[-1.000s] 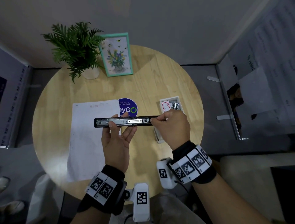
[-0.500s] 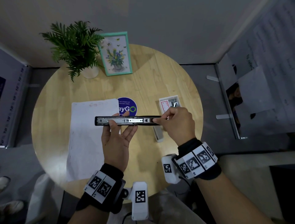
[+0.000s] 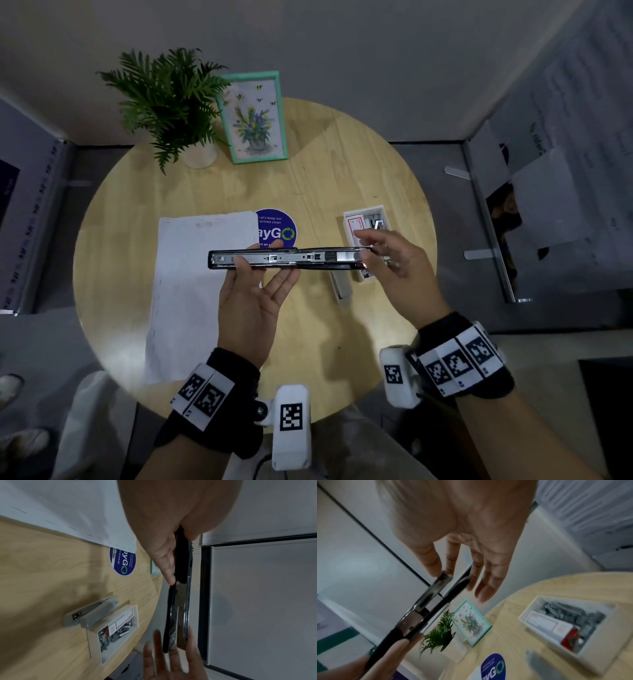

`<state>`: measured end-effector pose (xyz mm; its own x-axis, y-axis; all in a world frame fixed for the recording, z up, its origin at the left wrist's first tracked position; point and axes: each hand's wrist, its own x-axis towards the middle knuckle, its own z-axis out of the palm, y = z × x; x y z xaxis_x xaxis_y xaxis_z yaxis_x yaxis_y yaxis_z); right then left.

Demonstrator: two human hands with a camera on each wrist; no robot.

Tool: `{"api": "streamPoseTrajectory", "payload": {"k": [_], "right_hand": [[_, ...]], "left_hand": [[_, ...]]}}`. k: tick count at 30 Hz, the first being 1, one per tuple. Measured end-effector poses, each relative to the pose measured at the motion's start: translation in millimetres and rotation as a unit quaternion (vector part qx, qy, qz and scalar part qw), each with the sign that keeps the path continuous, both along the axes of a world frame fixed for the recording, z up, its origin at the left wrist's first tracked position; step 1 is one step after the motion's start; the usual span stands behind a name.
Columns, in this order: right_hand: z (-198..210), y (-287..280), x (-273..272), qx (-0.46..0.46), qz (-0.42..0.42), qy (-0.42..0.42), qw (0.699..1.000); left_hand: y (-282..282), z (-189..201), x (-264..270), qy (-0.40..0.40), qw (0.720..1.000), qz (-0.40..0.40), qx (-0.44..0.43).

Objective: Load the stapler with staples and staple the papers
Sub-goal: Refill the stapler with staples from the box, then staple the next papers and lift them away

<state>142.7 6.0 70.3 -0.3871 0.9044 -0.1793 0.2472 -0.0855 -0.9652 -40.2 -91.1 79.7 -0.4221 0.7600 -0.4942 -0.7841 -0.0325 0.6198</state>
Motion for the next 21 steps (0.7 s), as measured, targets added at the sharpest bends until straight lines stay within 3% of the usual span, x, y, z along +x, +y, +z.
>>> {"api": "streamPoseTrajectory", "payload": {"k": [4,7,10,16,21], "right_hand": [[1.0,-7.1,-5.0,-0.197,-0.045,0.154,0.967],[-4.0,-10.2,-6.3,-0.229,-0.079,0.188,0.952],[-11.7,-16.4,-8.0,-0.227,-0.074,0.201,0.95],[-19.1,-28.5,-13.4,-0.25,-0.07,0.23,0.938],[-17.2,-34.4,-17.9,-0.265,-0.056,0.245,0.931]], "left_hand": [[-1.1,0.5,0.8,0.011,1.0,-0.022,0.002],[-0.9,1.3,2.8,0.063,0.997,-0.032,-0.006],[-1.0,0.2,4.8,0.165,0.985,-0.049,-0.022],[-4.8,1.1,7.8,0.359,0.926,-0.117,-0.02],[-7.8,2.3,10.7,0.499,0.851,-0.163,0.008]]}}
